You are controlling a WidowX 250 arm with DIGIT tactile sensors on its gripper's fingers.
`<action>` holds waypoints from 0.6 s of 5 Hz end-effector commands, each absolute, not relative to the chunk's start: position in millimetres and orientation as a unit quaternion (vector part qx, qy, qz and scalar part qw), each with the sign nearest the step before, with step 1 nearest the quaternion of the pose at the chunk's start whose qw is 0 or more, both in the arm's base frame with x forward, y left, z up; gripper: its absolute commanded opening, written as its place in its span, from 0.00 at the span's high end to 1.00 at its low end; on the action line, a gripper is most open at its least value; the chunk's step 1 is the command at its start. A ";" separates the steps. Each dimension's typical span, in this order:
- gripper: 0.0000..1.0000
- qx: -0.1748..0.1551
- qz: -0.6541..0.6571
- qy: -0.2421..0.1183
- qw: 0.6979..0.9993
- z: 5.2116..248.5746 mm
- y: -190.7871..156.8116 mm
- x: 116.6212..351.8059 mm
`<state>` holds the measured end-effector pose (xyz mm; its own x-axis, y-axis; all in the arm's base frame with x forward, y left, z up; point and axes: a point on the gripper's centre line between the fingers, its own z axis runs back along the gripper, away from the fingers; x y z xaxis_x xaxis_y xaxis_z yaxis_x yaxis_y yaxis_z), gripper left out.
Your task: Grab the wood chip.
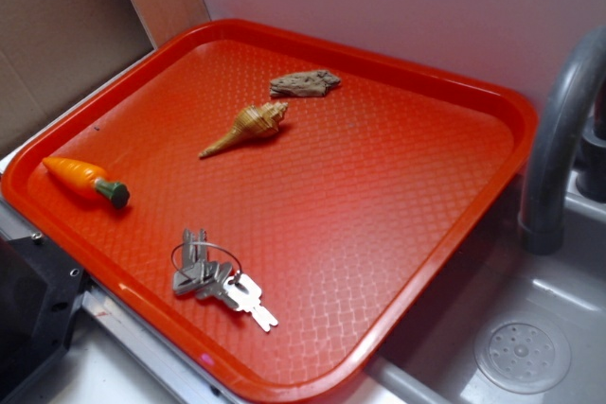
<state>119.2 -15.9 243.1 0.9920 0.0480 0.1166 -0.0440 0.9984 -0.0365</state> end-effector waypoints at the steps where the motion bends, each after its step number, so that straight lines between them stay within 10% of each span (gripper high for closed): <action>1: 0.00 -0.017 0.023 -0.059 0.998 243.1 -15.9 119.2; 3: 0.00 0.004 -0.073 -0.074 0.995 217.4 19.6 203.5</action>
